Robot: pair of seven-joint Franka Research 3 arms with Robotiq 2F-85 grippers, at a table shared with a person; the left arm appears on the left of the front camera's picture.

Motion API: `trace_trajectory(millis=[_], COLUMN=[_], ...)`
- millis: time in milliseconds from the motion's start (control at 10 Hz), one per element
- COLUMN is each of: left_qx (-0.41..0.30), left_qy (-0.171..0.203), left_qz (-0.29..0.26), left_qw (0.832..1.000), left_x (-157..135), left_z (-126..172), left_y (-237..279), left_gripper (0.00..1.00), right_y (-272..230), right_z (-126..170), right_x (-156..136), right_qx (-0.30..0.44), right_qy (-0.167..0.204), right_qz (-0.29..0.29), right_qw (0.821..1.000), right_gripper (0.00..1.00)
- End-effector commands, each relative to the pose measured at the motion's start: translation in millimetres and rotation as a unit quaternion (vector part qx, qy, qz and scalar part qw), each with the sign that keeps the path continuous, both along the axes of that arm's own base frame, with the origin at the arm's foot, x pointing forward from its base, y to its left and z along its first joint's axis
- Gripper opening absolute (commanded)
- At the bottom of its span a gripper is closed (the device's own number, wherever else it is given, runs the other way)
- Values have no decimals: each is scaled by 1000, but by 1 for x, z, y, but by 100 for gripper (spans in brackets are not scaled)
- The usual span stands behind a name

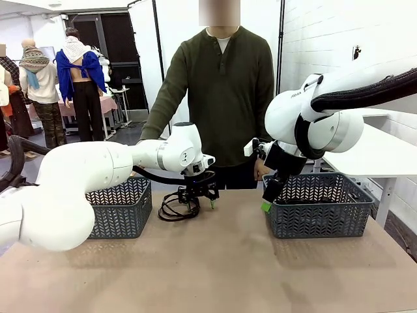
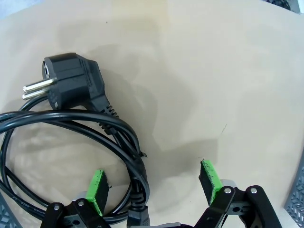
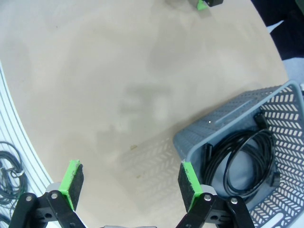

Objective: Organize the cables according to human instructions.
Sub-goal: Pick up a bundle of cables and place it in the basket indicated by the human.

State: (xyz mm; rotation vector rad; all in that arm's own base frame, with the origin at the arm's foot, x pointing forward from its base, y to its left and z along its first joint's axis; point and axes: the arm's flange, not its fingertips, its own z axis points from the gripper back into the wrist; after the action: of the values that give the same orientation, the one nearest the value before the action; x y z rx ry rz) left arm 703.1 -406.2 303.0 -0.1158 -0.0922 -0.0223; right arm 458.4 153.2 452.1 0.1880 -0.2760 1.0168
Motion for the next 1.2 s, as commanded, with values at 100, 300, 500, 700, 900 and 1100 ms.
trace_trajectory(millis=[100, 300, 500, 700, 900, 1100], left_qx=[22, 28, 31, 38, 40, 41], left_qy=[-4, -13, -26, -29, -28, -21], left_qz=[6, 10, 11, 12, 14, 19], left_qw=[1000, 999, 999, 999, 999, 999], left_x=[18, 18, 18, 18, 18, 19], left_z=[3, 3, 2, -2, -4, -4], left_y=[-17, -19, -20, -20, -19, -19], left_gripper=[100, 61, 21, 0, 0, 0], right_y=[0, 0, 0, 0, 0, 0], right_z=[0, 0, 0, 0, 0, 0], right_x=[1, 1, 1, 1, 1, 1], right_qx=[-3, -3, -3, -3, -3, -3], right_qy=[-2, -2, -2, -2, -2, -2], right_qz=[-1, -1, -1, -1, -1, -1], right_qw=[1000, 1000, 1000, 1000, 1000, 1000], right_gripper=[100, 100, 100, 100, 100, 100])
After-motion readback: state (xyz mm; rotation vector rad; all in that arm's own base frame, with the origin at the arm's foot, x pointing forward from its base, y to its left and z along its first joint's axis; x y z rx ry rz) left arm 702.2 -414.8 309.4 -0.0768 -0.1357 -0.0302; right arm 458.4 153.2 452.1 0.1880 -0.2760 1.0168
